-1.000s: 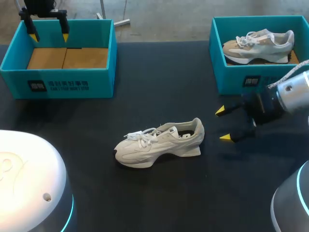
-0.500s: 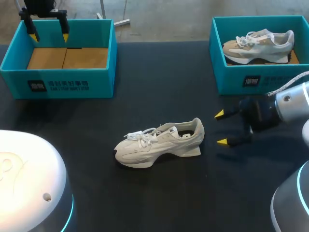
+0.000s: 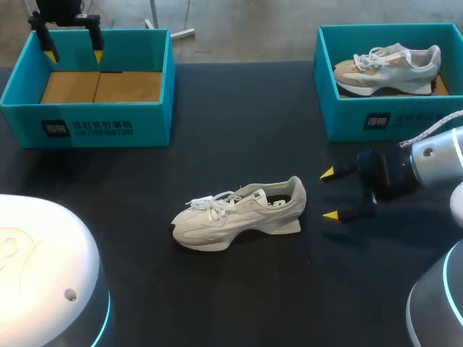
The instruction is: Take the shoe out of the shoebox, open the shoe tongue, remove and reinsert the insole, then place the shoe into the shoebox
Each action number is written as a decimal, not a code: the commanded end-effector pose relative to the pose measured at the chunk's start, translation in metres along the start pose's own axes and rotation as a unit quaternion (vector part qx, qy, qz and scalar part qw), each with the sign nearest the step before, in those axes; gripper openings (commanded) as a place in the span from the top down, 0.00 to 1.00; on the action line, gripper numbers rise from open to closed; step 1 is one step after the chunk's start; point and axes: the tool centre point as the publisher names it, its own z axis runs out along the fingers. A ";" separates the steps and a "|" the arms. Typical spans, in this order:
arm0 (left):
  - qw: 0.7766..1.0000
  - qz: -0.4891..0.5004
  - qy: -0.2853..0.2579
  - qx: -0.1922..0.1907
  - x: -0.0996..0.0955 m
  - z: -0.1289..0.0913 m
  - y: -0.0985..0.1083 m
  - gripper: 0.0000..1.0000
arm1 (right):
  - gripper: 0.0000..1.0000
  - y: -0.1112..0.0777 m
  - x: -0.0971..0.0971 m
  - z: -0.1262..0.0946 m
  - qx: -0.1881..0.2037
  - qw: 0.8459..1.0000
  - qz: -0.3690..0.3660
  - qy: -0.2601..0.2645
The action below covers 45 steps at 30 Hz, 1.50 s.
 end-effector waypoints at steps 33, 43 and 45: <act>1.000 0.000 0.000 0.000 0.000 0.000 0.000 0.00 | 0.00 0.005 0.006 0.048 -0.008 0.999 0.029 0.024; 1.000 0.000 0.000 0.000 0.000 0.000 0.000 0.00 | 0.00 0.015 0.005 0.062 -0.015 0.999 0.022 0.044; 1.000 0.000 0.000 0.000 0.000 0.000 0.000 0.00 | 0.00 0.015 0.006 0.064 -0.016 0.998 0.021 0.050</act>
